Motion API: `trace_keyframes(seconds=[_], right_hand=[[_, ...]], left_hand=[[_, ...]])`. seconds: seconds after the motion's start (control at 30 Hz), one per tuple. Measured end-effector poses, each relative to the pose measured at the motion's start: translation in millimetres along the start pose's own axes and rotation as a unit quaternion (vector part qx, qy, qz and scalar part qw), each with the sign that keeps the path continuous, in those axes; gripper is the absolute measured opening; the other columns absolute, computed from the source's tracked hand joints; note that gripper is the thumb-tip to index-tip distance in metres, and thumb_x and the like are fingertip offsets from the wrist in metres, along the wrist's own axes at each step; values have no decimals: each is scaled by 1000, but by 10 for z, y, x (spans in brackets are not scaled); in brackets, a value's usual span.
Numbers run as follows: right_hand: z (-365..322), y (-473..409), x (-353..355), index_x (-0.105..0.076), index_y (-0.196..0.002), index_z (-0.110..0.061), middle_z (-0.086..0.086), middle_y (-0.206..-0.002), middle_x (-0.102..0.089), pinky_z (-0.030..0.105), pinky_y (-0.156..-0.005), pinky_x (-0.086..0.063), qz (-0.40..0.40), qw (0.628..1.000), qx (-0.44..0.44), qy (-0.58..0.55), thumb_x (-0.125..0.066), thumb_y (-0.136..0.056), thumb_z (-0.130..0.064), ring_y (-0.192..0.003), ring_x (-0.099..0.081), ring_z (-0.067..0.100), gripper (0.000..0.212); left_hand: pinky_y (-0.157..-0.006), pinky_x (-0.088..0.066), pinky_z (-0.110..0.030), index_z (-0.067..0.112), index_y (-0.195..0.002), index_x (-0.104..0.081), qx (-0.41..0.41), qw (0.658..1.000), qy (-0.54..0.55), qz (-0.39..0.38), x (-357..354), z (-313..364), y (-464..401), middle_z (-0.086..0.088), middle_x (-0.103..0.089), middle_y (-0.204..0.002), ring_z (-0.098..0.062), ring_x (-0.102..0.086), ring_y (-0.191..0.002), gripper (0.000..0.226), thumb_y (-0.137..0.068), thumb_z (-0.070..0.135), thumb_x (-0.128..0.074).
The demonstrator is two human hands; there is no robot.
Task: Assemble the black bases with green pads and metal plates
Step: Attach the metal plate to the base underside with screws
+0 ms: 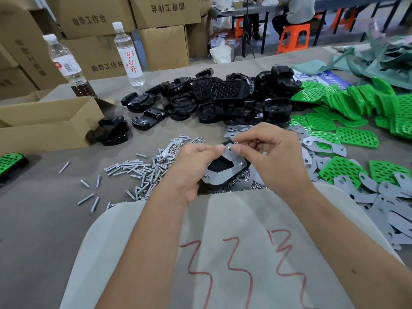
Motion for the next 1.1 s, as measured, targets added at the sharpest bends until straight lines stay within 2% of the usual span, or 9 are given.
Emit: trace_keyframes(seconds=[0.1,0.2,0.3,0.43,0.5,0.57,0.73,0.93,1.1], right_hand=[[9,7,-49,-83,-89,-22,0,-83,-69,43,-68,-57,-31,999,-2,10,-87,-81,-4,-73,-64,24,20],[43,15,-93,-84,-90,-19,5,-83,-68,39,-68,-55,-53,998,-18,18,-87,-80,-5,-72,-62,24,17],[86,5,-64,-84,-90,-16,6,-83,-69,39,-66,-57,-44,999,-23,2,-87,-81,-5,-71,-62,25,14],[149,-12,-53,-84,-90,-19,7,-85,-71,35,-67,-57,-58,998,-30,-8,-87,-81,-6,-74,-66,29,16],[168,-19,-45,-84,-89,-19,8,-86,-71,41,-70,-59,-65,997,-33,-18,-86,-82,-5,-76,-68,33,16],[174,-23,-31,-83,-89,-18,6,-86,-71,44,-73,-60,-64,998,-28,-7,-85,-83,-5,-79,-68,33,15],[63,-7,-47,-84,-91,-16,1,-82,-70,26,-66,-52,-57,995,25,78,-84,-85,-8,-73,-63,17,11],[-70,-1,-80,-83,-93,-10,3,-83,-69,38,-69,-54,-74,983,92,137,-79,-88,-2,-76,-65,20,10],[-119,-17,-82,-82,-95,-11,2,-86,-69,31,-71,-53,-99,972,137,162,-77,-90,1,-80,-65,15,14]], left_hand=[[-81,-49,-42,-5,-105,-73,-8,1000,-25,-13,-31,-1,12,-27,-72,-99,-32,-64,-86,23,-100,16,-64],[-75,-47,-37,1,-96,-75,-28,998,-57,-15,-39,13,9,-21,-70,-92,-29,-62,-83,20,-101,17,-63],[-74,-45,-39,5,-90,-74,-43,997,-64,-12,-54,20,19,-21,-69,-90,-29,-60,-82,20,-101,18,-63],[-73,-44,-39,0,-93,-74,-36,997,-68,2,-45,-4,6,-20,-68,-89,-29,-59,-81,22,-100,18,-65],[-67,-46,-35,-5,-99,-73,-25,998,-66,6,-33,-22,-1,-20,-68,-88,-29,-60,-79,25,-101,19,-65],[-68,-47,-36,-6,-100,-72,-23,998,-65,10,-29,-28,-7,-21,-68,-88,-29,-60,-78,26,-100,19,-65],[-77,-44,-44,0,-95,-74,-26,997,-65,18,-25,-39,-20,-19,-69,-88,-30,-60,-81,23,-100,21,-66],[-81,-43,-44,4,-90,-74,-33,997,-65,16,-22,-40,-22,-19,-69,-88,-29,-60,-83,20,-99,21,-67],[-79,-38,-42,3,-90,-74,-31,997,-71,9,-36,-27,-4,-16,-66,-85,-26,-57,-81,18,-97,19,-68]])
Point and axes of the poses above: each hand's wrist, its own y-axis away from the middle knuckle, its own x-axis out of the back of the hand, z = x × y, the point moved 8 cm from there along -y, towards the middle knuckle
